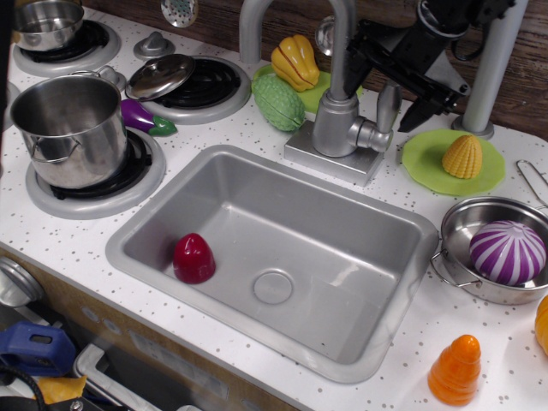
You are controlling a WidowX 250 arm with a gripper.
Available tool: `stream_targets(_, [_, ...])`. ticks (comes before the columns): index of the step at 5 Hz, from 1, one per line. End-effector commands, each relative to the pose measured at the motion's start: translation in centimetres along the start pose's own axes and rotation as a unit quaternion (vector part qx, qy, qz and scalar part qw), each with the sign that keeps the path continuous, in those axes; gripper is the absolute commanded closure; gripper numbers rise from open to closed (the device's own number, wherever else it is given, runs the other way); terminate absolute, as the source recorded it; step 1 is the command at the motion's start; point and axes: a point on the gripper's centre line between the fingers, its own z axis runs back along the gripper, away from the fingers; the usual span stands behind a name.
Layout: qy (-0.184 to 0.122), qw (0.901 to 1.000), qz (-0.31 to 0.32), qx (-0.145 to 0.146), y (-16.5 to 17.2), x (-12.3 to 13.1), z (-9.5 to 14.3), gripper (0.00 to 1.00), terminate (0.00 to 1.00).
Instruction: Turn lever vertical to front
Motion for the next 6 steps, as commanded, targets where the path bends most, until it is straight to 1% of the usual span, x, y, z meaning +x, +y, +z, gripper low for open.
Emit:
stream_targets(1, [-0.026,0.9994,0.02,-0.011,0.6,1.5,1.5,1.0,0.0])
stream_targets(2, [-0.023,0.9992,0.028,-0.018,0.0,1.4,2.2,1.0,0.0])
stream_targets(3, [-0.014,0.9991,0.031,-0.024,-0.5,0.9,3.0,1.0,0.0])
stream_targets(4, [0.003,0.9989,0.04,-0.026,-1.1,-0.8,3.9,1.0,0.0])
stream_targets(5, [0.022,0.9979,0.039,-0.048,-0.7,-3.2,4.0,1.0,0.0])
stream_targets(6, [0.017,0.9956,0.036,-0.084,-1.0,-4.6,2.5,1.0,0.0])
